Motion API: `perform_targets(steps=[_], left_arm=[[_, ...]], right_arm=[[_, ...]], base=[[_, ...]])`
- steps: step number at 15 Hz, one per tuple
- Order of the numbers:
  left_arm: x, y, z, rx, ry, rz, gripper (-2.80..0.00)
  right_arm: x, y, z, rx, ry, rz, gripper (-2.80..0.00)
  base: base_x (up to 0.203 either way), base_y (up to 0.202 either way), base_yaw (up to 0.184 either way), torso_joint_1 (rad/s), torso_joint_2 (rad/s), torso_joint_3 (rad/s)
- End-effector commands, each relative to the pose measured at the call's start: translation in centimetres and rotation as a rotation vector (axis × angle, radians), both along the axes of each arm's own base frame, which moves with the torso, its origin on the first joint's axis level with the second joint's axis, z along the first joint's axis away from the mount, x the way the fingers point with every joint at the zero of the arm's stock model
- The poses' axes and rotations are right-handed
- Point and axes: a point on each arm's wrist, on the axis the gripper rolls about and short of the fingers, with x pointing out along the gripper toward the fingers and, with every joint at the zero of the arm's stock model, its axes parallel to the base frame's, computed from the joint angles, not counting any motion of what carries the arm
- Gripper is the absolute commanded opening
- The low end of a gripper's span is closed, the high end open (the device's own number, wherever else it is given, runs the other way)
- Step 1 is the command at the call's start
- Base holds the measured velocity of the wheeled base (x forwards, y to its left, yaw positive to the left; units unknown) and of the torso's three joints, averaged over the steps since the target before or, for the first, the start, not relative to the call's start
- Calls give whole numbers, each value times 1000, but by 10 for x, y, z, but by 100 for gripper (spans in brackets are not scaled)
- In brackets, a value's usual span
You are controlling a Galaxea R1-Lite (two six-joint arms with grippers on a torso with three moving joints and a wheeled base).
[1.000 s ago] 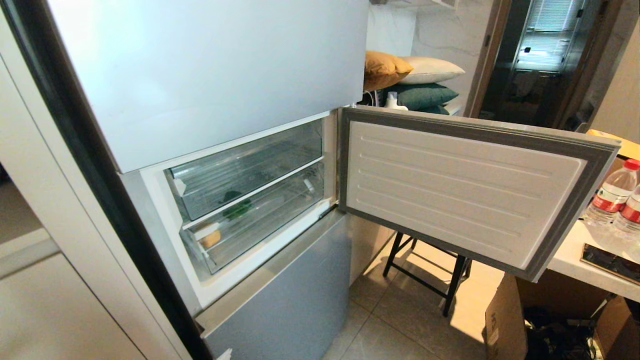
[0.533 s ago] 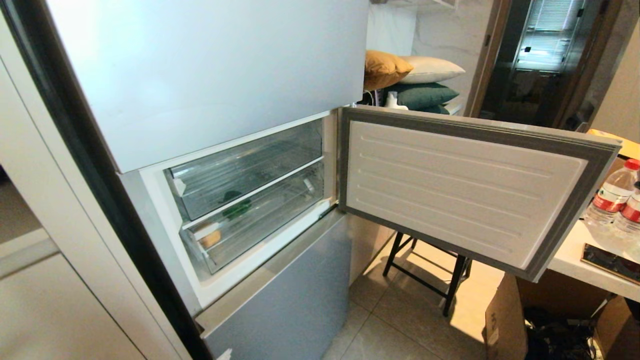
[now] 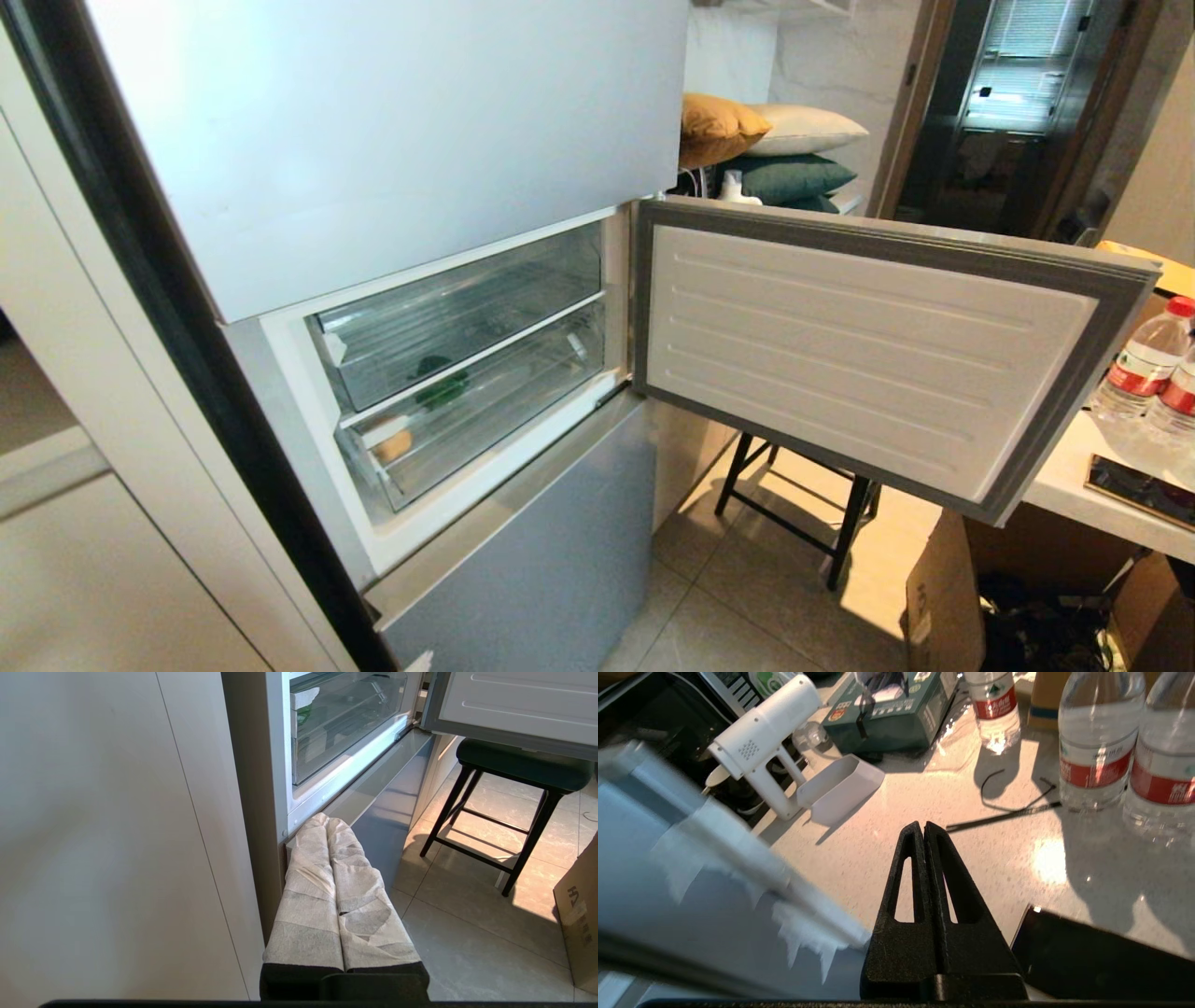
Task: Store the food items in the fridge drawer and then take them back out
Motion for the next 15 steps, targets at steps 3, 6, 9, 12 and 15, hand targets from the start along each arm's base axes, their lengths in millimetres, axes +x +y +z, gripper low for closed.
perform_targets(steps=[3, 6, 9, 12, 15], left_arm=[[0, 0, 0, 0, 0, 1, -280], [0, 0, 0, 0, 0, -1, -280], [0, 0, 0, 0, 0, 1, -280], [0, 0, 0, 0, 0, 1, -280], [0, 0, 0, 0, 0, 1, -280]], right_arm=[[23, -12, -13, 5, -4, 26, -280], [28, -10, -12, -3, -28, 101, -280], [30, -4, -15, 13, -26, 163, -280], [33, 3, -16, 23, -20, 192, -280], [34, 9, -18, 34, -17, 234, -280]], base=[[0, 0, 0, 0, 0, 0], [0, 0, 0, 0, 0, 0], [0, 0, 0, 0, 0, 0], [0, 0, 0, 0, 0, 0], [0, 0, 0, 0, 0, 0]])
